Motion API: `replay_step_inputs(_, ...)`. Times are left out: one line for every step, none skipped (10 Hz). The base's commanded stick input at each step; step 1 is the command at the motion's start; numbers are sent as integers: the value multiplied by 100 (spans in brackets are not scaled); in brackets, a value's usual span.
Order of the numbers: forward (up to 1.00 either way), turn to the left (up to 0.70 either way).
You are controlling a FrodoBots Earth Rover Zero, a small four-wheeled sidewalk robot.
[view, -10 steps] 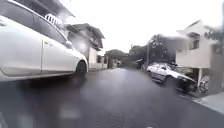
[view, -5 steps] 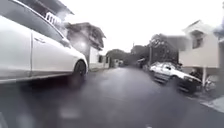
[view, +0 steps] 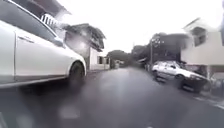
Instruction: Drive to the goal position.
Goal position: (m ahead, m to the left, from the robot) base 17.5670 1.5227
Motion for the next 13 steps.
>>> replay_step_inputs(70, 0)
replay_step_inputs(70, 0)
replay_step_inputs(70, 0)
replay_step_inputs(70, 0)
replay_step_inputs(70, 0)
replay_step_inputs(23, 0)
replay_step_inputs(39, 0)
replay_step_inputs(70, 0)
replay_step_inputs(70, 0)
replay_step_inputs(70, 0)
replay_step_inputs(70, 0)
replay_step_inputs(70, 0)
replay_step_inputs(70, 0)
